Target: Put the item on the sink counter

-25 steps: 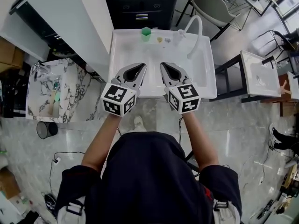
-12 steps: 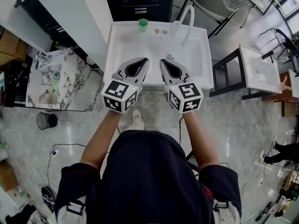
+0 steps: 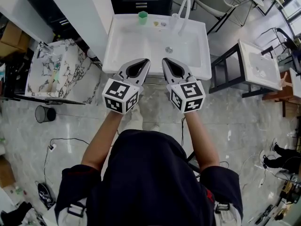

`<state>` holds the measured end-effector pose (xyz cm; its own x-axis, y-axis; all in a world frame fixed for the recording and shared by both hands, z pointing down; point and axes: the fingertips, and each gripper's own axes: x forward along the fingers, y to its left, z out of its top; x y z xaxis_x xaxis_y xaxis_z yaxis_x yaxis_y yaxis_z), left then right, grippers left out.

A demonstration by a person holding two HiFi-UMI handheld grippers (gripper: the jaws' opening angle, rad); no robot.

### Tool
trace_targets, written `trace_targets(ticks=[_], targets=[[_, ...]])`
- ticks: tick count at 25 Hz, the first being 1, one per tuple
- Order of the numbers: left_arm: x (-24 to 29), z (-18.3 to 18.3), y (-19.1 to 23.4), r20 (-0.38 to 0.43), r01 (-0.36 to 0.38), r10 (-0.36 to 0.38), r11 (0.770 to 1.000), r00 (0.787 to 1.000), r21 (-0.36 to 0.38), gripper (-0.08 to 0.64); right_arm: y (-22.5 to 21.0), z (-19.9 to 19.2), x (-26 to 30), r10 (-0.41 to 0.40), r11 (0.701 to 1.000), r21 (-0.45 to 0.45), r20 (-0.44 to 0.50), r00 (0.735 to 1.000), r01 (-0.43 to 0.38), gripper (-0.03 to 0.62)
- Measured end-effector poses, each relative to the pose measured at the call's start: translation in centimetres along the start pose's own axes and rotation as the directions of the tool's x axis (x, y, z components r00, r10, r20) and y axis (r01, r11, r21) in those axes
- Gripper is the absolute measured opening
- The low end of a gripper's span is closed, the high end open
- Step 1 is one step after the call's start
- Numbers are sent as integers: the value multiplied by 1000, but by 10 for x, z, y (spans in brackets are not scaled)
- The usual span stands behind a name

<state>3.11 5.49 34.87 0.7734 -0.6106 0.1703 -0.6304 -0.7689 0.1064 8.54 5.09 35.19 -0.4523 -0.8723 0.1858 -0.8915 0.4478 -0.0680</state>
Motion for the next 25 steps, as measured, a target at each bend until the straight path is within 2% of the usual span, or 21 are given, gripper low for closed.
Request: trace_targets(ticks=[13,25], targets=[[-39,1,-43,36,-10,9,1000,999,16,17,24,-7,-49,-9,1000,-8,23,1000,9,34],[-52,-6,-59,47,-10,10,1000,999,17,17,30,-16,-68,-12,1000,-21,23,1000,12,34]])
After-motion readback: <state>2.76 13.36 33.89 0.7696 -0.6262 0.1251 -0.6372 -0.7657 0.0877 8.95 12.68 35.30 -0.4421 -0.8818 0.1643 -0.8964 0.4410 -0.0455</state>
